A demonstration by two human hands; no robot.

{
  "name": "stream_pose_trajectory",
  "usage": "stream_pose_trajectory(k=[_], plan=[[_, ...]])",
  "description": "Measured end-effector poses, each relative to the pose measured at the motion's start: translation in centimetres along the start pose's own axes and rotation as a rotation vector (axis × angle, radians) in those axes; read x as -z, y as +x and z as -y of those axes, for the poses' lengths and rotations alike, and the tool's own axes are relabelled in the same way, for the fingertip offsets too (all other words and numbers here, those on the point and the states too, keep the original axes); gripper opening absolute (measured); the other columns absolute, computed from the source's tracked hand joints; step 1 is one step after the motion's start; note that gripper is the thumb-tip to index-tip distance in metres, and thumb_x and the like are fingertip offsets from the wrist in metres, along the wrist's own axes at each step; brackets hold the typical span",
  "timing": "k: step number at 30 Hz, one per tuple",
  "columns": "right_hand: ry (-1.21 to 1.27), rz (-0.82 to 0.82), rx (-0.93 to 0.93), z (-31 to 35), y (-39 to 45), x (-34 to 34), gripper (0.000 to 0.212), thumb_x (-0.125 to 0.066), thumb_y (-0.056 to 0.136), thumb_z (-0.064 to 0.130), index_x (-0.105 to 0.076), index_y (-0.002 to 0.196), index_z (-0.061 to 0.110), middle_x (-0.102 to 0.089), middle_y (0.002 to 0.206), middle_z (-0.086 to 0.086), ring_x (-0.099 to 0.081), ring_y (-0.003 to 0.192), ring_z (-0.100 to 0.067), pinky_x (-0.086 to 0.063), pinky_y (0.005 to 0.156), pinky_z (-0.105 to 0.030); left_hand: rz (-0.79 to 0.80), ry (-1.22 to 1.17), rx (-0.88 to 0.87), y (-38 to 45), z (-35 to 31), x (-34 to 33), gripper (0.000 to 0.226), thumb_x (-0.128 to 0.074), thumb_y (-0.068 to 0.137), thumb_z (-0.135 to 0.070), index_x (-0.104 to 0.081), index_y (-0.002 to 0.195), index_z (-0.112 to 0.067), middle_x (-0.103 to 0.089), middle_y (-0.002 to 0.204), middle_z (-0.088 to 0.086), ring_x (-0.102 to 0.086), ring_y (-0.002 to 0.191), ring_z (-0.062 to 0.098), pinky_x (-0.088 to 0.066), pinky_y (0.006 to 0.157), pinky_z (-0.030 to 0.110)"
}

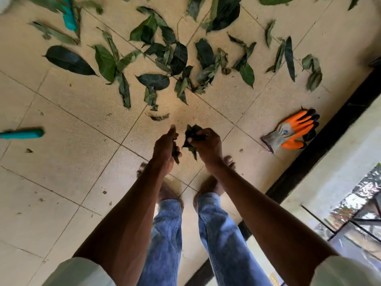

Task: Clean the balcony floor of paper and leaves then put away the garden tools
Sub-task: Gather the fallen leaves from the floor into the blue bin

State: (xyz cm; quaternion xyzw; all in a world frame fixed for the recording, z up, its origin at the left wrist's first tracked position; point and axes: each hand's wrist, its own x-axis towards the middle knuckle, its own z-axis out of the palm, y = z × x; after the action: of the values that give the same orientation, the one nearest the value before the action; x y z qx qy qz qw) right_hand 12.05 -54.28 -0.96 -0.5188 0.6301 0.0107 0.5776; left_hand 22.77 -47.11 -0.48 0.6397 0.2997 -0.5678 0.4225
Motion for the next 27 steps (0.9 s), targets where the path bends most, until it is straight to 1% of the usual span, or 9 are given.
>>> stream_pose_trajectory(k=[3,7,12,15,17,18,21,24,27], plan=[[0.018,0.036,0.037,3.9,-2.3,-2.1,0.014,-0.073,0.079,0.006,-0.067,0.086,0.016,-0.064,0.077,0.008,-0.062,0.066,-0.002,-0.048,0.055,-0.016,0.17,-0.118,-0.016,-2.0,-0.8,0.4,0.04,-0.056,0.092,-0.05,-0.069,0.106,-0.014,-0.073,0.1,0.01,-0.068,0.086,0.021,-0.051,0.071,0.032],[-0.116,-0.004,0.149,7.6,-3.4,-3.5,0.023,-0.062,0.084,0.009,-0.054,0.105,0.009,-0.066,0.082,-0.003,-0.062,0.067,-0.017,-0.048,0.05,-0.028,0.226,-0.26,-0.025,-4.5,-3.0,0.5,0.027,-0.053,0.098,-0.034,-0.067,0.107,-0.013,-0.074,0.098,0.009,-0.07,0.092,0.02,-0.057,0.075,0.03],[-0.35,0.051,0.037,9.4,-1.8,-3.5,0.033,-0.065,0.08,0.024,-0.068,0.11,0.011,-0.06,0.111,-0.005,-0.053,0.102,-0.024,-0.049,0.085,-0.043,0.148,-0.264,-0.026,-4.4,-5.8,-0.3,0.021,-0.055,0.097,-0.016,-0.063,0.113,-0.004,-0.071,0.097,0.013,-0.068,0.084,0.023,-0.058,0.072,0.034],[-0.531,0.439,0.083,11.0,0.2,-1.8,0.031,-0.077,0.077,0.021,-0.069,0.106,0.011,-0.065,0.109,-0.01,-0.058,0.104,-0.026,-0.048,0.091,-0.043,0.012,-0.188,-0.055,-3.2,-6.2,0.0,0.011,-0.052,0.095,-0.01,-0.063,0.094,-0.013,-0.066,0.081,0.005,-0.061,0.068,0.017,-0.048,0.043,0.02],[-0.498,0.81,0.006,12.2,2.3,0.2,0.025,-0.078,0.077,0.021,-0.071,0.101,0.022,-0.071,0.105,-0.002,-0.062,0.106,-0.022,-0.047,0.095,-0.036,-0.069,-0.196,-0.085,-1.8,-6.0,0.2,0.015,-0.05,0.091,-0.008,-0.063,0.1,-0.009,-0.067,0.09,0.015,-0.061,0.07,0.02,-0.044,0.042,0.019],[-0.414,0.87,-0.036,12.6,3.6,1.1,0.023,-0.076,0.079,0.018,-0.071,0.1,0.025,-0.072,0.105,0.001,-0.063,0.107,-0.02,-0.047,0.095,-0.034,-0.086,-0.223,-0.105,-1.1,-6.0,0.0,0.018,-0.049,0.091,-0.006,-0.061,0.103,-0.008,-0.067,0.092,0.019,-0.061,0.068,0.02,-0.046,0.047,0.021],[-0.251,0.487,-0.016,11.8,8.7,3.2,0.023,-0.071,0.082,0.006,-0.071,0.104,0.01,-0.072,0.099,-0.008,-0.067,0.091,-0.023,-0.051,0.08,-0.034,-0.053,-0.434,-0.14,-0.3,-6.3,-1.8,0.022,-0.035,0.094,0.004,-0.052,0.091,-0.008,-0.061,0.065,0.011,-0.057,0.053,0.019,-0.046,0.054,0.027],[-0.728,0.014,0.299,10.3,13.9,5.0,0.044,-0.069,0.08,0.005,-0.062,0.124,0.007,-0.059,0.125,-0.015,-0.056,0.114,-0.029,-0.043,0.093,-0.03,-0.101,-0.488,-0.131,1.5,-5.7,-3.4,0.026,-0.032,0.095,0.006,-0.051,0.089,-0.01,-0.058,0.058,0.006,-0.053,0.049,0.016,-0.044,0.048,0.028],[-1.012,-0.01,0.518,10.4,17.7,5.9,0.078,-0.073,0.081,0.014,-0.035,0.148,0.013,-0.024,0.153,-0.017,-0.032,0.136,-0.037,-0.038,0.105,-0.041,-0.121,-0.467,-0.106,3.2,-5.0,-4.9,0.03,-0.03,0.09,0.014,-0.051,0.091,-0.008,-0.053,0.069,0.009,-0.051,0.056,0.018,-0.043,0.043,0.025]])
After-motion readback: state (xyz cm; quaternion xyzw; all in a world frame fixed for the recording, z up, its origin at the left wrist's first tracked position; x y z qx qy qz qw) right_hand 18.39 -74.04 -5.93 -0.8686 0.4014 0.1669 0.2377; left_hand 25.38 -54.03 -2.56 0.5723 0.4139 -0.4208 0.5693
